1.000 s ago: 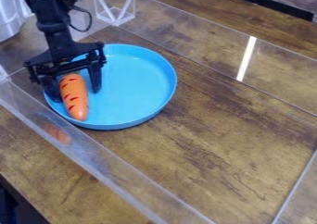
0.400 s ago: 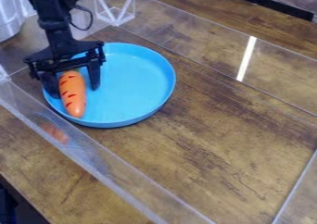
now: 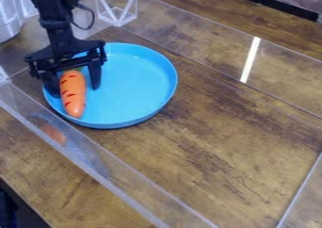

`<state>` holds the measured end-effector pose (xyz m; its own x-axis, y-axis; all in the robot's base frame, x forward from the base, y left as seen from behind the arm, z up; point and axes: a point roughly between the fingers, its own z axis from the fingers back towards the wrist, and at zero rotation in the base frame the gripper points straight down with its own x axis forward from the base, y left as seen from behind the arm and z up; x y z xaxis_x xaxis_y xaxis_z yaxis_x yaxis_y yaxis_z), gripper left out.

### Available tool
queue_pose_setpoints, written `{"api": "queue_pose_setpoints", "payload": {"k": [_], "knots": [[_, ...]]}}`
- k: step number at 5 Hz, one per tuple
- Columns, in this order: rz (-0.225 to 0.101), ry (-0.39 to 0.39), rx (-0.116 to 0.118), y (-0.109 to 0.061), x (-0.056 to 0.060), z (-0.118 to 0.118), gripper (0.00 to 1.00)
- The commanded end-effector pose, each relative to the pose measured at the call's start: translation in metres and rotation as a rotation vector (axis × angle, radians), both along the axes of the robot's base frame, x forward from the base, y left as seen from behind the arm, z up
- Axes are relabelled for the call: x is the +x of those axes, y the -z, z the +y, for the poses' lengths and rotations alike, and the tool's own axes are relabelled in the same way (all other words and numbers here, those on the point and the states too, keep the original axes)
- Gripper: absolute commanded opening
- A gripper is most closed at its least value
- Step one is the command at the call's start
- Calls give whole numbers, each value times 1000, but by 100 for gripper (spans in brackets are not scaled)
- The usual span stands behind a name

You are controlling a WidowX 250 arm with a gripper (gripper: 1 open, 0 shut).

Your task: Remove the carrot from inside the blue tray and put it on the table

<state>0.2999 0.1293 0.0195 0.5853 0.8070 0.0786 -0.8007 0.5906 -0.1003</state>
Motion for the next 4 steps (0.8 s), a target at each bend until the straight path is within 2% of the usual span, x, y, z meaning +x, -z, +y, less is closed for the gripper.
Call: {"api": "queue_pose_setpoints", "payload": {"k": [1, 4], "knots": [[-4, -11, 11, 2, -2, 4, 100], [2, -23, 24, 5, -3, 9, 100]]}}
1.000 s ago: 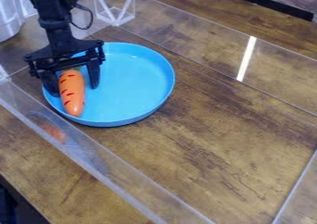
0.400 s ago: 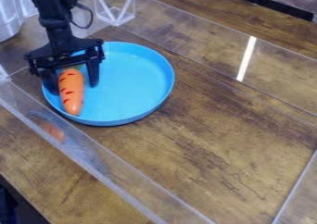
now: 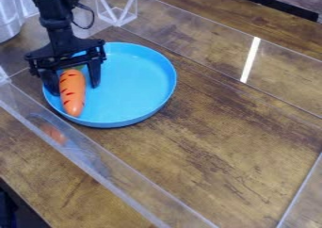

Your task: Remove the carrot from inside the blue tray and put it on the table

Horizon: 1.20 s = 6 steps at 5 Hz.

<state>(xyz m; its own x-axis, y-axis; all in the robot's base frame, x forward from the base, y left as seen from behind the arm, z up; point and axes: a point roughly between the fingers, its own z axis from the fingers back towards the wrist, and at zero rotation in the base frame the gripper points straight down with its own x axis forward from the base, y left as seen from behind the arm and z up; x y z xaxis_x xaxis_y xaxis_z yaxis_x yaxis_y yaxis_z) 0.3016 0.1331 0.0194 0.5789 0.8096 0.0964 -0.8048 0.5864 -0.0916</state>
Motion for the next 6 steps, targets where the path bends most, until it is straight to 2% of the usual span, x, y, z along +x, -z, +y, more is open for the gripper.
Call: {"api": "queue_pose_setpoints", "payload": {"k": [1, 6], "knots": [[6, -20, 8, 6, -5, 7, 100], [11, -45, 29, 9, -8, 17, 100]]}}
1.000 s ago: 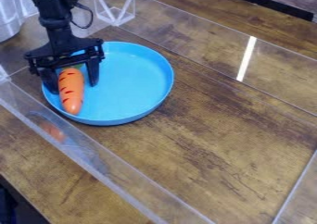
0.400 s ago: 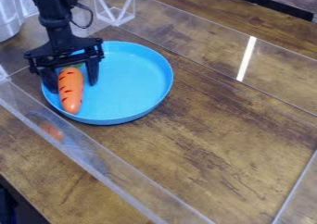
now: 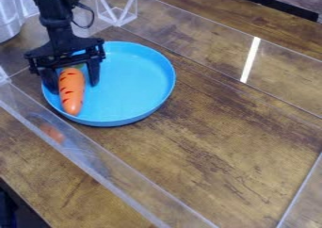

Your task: Remove the carrot from inside the blue tray and put it on the table

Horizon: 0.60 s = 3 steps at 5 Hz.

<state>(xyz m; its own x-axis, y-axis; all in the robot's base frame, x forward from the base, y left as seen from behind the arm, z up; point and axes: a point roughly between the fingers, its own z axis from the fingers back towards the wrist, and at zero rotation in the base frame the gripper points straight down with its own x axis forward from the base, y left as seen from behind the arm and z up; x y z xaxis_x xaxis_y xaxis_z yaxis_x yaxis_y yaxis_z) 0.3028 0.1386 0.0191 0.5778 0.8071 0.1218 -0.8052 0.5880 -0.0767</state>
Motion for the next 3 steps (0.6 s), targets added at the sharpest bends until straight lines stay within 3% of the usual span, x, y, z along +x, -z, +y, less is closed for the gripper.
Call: {"api": "queue_pose_setpoints", "payload": {"k": [1, 3], "knots": [[13, -47, 4, 9, -10, 13, 100], [15, -53, 11, 9, -12, 16, 100]]}}
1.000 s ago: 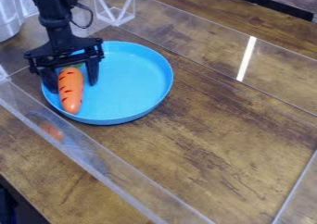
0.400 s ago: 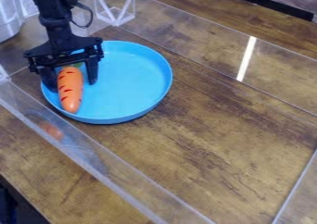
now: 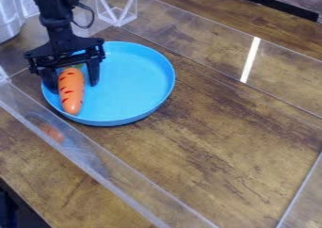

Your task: Remove the carrot from inside the blue tray and put it on the table

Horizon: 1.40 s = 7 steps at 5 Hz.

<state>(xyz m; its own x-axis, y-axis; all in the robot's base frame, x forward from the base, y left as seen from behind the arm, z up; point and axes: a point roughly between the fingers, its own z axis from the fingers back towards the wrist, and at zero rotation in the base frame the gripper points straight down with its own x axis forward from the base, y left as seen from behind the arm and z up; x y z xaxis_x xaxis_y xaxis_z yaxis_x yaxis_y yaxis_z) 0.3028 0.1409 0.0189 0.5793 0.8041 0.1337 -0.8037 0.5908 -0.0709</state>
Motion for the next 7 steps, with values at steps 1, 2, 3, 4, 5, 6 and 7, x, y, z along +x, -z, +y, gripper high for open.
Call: {"api": "queue_pose_setpoints", "payload": {"k": [1, 2, 3, 4, 5, 6, 7], "knots": [[17, -59, 1, 9, -14, 15, 100], [17, -64, 4, 10, -15, 17, 100], [17, -54, 6, 10, -12, 17, 0], [0, 1, -2, -5, -5, 6, 0], [-21, 57, -12, -22, 1, -5, 0], [-41, 107, -24, -40, 7, -18, 0], [-60, 148, -44, -58, 15, -34, 0]]}}
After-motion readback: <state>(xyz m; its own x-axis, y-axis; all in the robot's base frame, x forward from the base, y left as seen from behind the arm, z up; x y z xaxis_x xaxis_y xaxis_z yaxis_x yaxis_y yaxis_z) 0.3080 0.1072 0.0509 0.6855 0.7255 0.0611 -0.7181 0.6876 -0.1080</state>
